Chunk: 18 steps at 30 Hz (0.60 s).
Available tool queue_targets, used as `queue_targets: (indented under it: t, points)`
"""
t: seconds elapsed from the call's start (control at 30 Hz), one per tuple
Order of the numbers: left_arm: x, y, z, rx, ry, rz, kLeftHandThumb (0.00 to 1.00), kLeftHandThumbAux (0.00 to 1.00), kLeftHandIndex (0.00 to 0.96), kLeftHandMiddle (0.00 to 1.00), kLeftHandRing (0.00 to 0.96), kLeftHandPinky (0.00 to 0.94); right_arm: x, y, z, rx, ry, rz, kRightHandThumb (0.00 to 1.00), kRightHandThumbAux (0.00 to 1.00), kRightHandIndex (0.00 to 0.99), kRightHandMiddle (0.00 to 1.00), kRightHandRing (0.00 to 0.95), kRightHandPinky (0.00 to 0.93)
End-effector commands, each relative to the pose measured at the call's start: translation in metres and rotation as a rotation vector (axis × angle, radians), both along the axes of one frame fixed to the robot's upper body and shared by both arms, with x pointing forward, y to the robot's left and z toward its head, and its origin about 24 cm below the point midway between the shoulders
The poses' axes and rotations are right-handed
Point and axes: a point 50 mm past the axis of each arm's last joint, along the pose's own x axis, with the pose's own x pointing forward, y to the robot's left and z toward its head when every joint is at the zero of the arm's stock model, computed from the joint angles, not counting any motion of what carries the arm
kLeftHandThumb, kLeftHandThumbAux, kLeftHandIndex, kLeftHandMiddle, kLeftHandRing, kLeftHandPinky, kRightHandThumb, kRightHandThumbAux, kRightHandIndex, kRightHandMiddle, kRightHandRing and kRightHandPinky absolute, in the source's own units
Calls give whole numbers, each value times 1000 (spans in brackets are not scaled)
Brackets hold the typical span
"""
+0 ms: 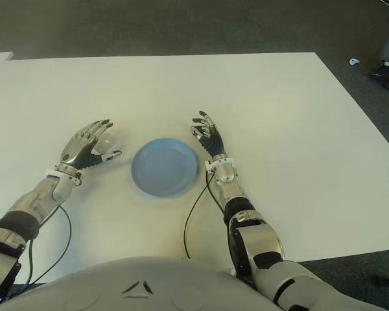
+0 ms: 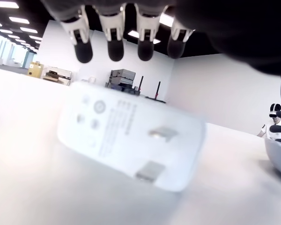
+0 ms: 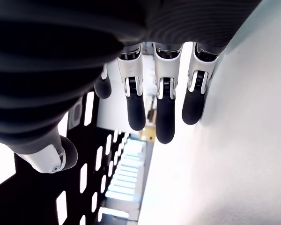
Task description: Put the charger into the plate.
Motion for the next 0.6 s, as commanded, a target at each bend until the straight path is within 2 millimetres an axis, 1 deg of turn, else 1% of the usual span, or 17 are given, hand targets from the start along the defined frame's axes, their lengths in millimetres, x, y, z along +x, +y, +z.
queue_targets:
  t: [0.03, 0.37, 0.6]
  points:
    - [1, -9, -2, 6, 8, -23, 208, 239, 0, 0, 0, 1, -36, -7, -46, -43, 228, -25, 110, 536, 0, 247, 300, 269]
    - [2, -17, 0, 29, -14, -53, 178, 252, 0, 0, 0, 2, -37, -7, -46, -81, 208, -16, 96, 558, 0, 250, 318, 306]
    - [3, -18, 0, 30, -21, -12, 172, 252, 0, 0, 0, 18, -37, -7, -45, -106, 193, -10, 86, 574, 0, 238, 324, 313]
